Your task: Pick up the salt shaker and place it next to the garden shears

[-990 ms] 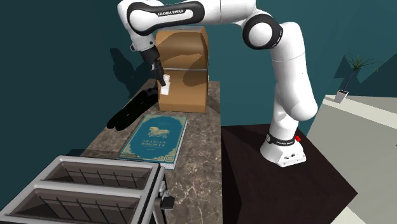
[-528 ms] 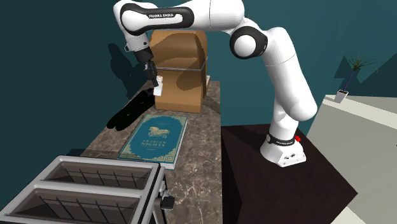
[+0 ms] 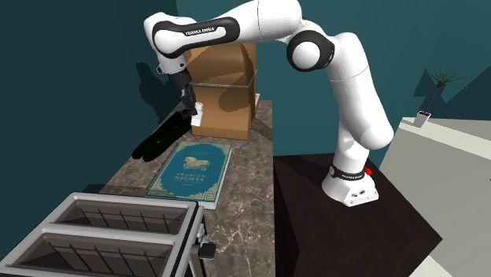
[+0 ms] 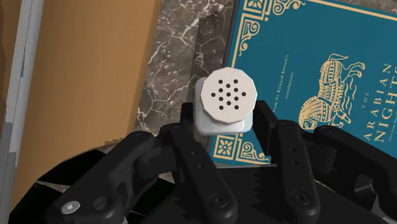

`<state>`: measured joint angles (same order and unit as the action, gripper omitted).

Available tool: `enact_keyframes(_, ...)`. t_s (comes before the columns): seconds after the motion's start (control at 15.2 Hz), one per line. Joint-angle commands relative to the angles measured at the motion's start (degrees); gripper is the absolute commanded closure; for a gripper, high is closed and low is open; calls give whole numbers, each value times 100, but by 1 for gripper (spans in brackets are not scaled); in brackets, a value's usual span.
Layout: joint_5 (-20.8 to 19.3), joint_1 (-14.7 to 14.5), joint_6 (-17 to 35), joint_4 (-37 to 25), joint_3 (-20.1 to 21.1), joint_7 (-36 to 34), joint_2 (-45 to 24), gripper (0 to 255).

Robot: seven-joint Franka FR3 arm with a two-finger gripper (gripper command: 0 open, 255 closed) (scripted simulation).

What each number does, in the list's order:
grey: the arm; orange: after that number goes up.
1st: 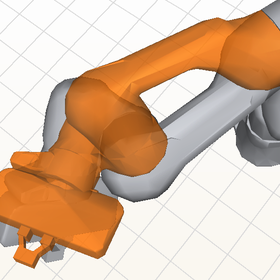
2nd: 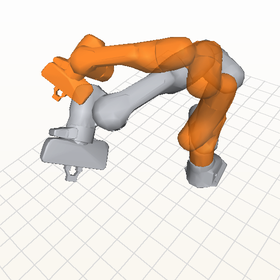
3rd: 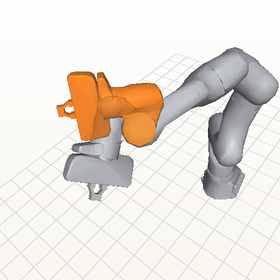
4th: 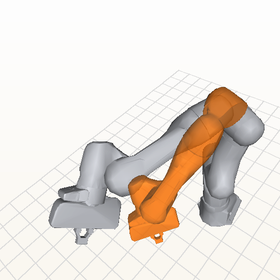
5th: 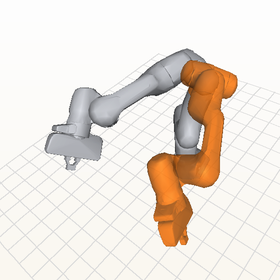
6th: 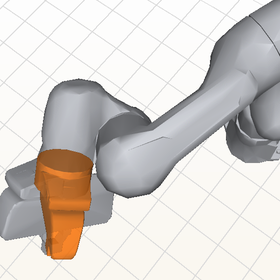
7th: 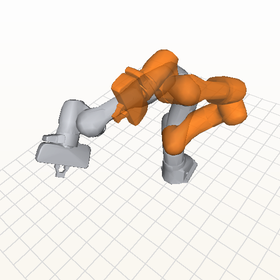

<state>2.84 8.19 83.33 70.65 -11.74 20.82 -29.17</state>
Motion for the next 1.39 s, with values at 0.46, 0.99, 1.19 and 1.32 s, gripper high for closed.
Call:
enact_keyframes(0.46,-134,-93,647,651,-277,15,-178,255)
enact_keyframes(0.99,-81,-135,1188,1065,-301,9,-315,255)
enact_keyframes(1.19,-75,-133,1277,1124,-294,6,-345,255)
enact_keyframes(1.32,-77,-130,1277,1124,-290,5,-345,255)
